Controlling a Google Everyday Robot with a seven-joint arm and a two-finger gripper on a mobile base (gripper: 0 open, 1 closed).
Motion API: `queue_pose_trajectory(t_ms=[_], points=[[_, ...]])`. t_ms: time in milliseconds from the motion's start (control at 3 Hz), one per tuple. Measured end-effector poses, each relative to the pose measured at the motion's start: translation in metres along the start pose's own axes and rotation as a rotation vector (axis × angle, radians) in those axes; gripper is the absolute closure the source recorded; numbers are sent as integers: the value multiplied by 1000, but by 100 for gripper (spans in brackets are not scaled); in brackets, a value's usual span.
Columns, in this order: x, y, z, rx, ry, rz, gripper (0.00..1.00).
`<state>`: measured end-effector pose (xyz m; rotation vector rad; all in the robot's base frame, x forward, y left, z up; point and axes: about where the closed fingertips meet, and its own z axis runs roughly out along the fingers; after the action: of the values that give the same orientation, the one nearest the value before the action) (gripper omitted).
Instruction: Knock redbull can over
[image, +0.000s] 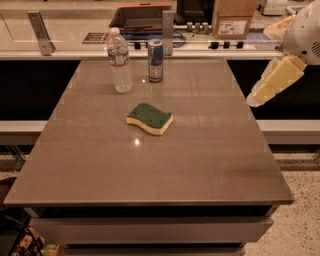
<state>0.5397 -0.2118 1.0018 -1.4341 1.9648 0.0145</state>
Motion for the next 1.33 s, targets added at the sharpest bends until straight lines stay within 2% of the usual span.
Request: queue_pose_trajectory(t_ms=[333, 667, 1000, 1333], points=[[-21, -19, 34, -18, -123, 17, 0], [-38, -27, 71, -67, -221, 52, 0], [-51, -31, 103, -80, -259, 118, 0], [-61, -36, 129, -42, -287, 223, 0]])
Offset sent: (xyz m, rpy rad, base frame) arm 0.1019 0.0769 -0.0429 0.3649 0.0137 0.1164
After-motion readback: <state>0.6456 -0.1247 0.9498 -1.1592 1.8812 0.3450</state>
